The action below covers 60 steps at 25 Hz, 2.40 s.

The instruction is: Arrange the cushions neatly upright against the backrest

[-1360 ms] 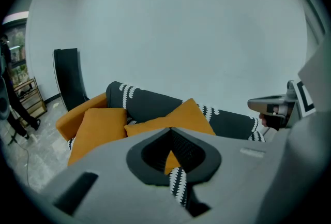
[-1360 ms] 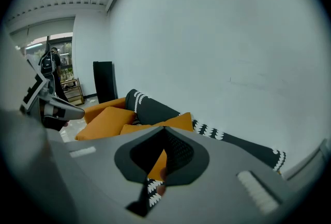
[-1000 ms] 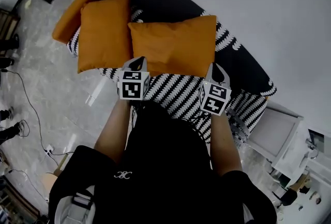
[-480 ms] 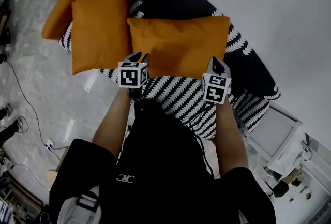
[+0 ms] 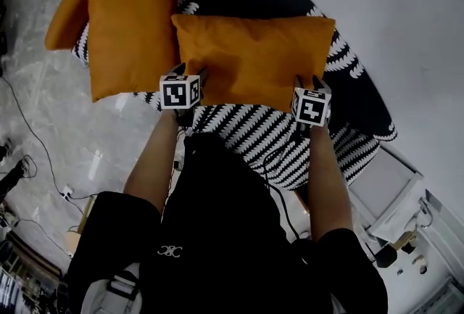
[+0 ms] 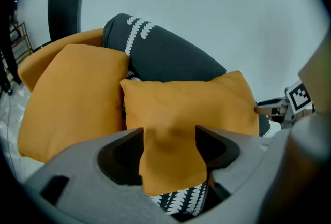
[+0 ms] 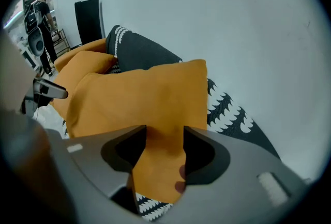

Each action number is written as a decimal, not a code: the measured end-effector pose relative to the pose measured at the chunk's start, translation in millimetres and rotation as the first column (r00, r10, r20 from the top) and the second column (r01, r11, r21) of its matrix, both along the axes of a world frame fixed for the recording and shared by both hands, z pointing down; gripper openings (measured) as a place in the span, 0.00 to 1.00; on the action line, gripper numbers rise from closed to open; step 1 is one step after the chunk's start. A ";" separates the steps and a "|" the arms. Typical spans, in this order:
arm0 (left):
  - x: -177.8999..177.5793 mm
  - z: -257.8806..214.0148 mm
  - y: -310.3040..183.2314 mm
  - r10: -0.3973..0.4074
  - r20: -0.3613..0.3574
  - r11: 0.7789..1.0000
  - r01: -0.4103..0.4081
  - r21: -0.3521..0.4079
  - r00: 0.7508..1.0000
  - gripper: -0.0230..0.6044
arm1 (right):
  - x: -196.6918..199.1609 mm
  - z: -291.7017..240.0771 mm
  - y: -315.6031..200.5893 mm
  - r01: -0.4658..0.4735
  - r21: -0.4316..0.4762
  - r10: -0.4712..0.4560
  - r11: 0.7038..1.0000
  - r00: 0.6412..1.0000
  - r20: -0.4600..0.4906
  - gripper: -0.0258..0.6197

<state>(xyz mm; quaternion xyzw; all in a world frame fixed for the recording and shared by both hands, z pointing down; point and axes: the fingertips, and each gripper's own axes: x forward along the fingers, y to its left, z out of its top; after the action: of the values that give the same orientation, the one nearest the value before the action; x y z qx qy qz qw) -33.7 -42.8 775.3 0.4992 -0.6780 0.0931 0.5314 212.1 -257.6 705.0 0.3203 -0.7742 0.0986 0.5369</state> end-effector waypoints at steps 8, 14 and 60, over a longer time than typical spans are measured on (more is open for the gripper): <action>5.4 36.7 -16.1 0.015 -0.075 1.000 -0.016 -0.011 0.997 0.67 | 6.8 25.8 -19.0 -0.018 -0.062 0.017 0.998 1.000 -0.018 0.52; 8.4 46.4 -25.4 0.027 -0.059 0.999 -0.030 -0.037 0.998 0.63 | 3.9 39.7 -20.8 0.007 -0.100 -0.008 0.995 1.000 -0.014 0.49; 312.2 -171.0 -134.1 0.702 0.191 0.666 -0.727 0.165 0.686 0.06 | 386.6 -92.6 89.2 -0.677 0.035 0.652 0.735 0.720 0.238 0.07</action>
<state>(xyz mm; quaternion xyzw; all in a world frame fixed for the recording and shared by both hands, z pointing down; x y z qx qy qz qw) 278.5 -176.9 604.2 0.7763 -0.4622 0.2435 0.3528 598.6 -168.4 612.4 0.5962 -0.6639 0.2716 0.3606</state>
